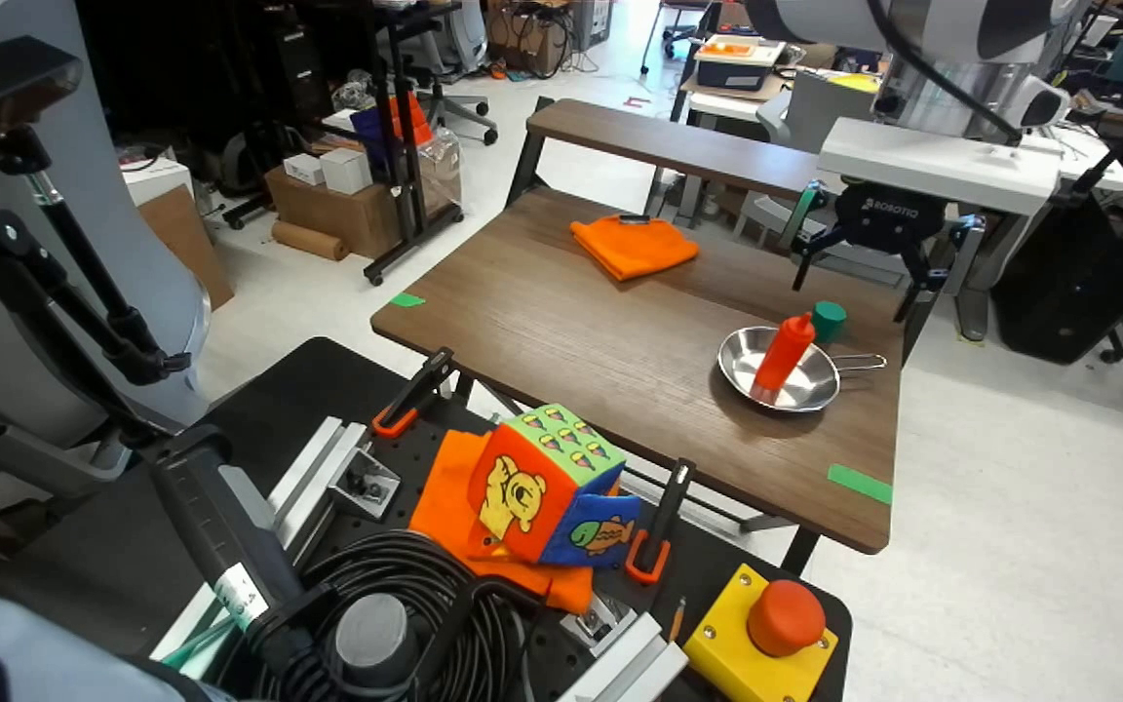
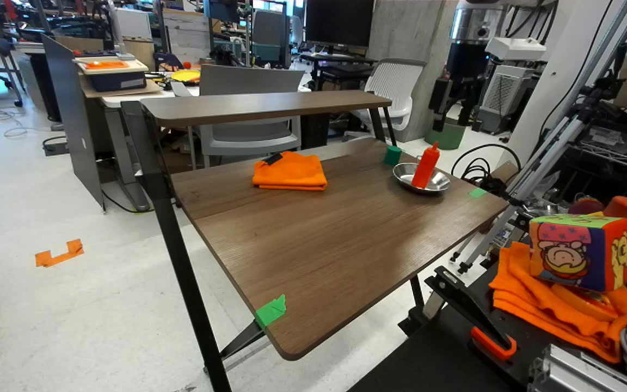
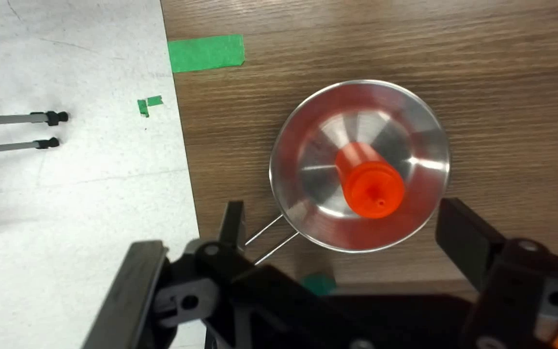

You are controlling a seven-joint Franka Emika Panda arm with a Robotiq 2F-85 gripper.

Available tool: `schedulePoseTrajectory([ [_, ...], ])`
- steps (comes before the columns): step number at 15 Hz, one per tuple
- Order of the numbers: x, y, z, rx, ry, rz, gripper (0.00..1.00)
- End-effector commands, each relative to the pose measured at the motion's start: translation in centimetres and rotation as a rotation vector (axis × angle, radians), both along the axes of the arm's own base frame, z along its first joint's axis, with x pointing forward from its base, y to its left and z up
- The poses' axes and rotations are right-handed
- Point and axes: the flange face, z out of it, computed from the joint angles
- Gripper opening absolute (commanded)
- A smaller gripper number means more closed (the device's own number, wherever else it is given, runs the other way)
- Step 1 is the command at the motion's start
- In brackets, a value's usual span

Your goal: Remove the sauce bottle from the pan and place it on the table.

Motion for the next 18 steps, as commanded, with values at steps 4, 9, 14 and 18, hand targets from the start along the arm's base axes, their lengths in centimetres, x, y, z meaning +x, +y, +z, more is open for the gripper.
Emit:
schedulePoseTrajectory([
  [4, 1.0, 1.5, -3.3, -0.035, 0.036, 0.022, 1.0],
  [9, 1.2, 3.1, -5.3, -0.066, 0.052, 0.048, 1.0],
  [14, 2.0, 4.2, -6.5, -0.085, 0.067, 0.048, 0.49],
  [18, 2.3, 4.2, -6.7, -0.099, 0.067, 0.043, 0.2],
])
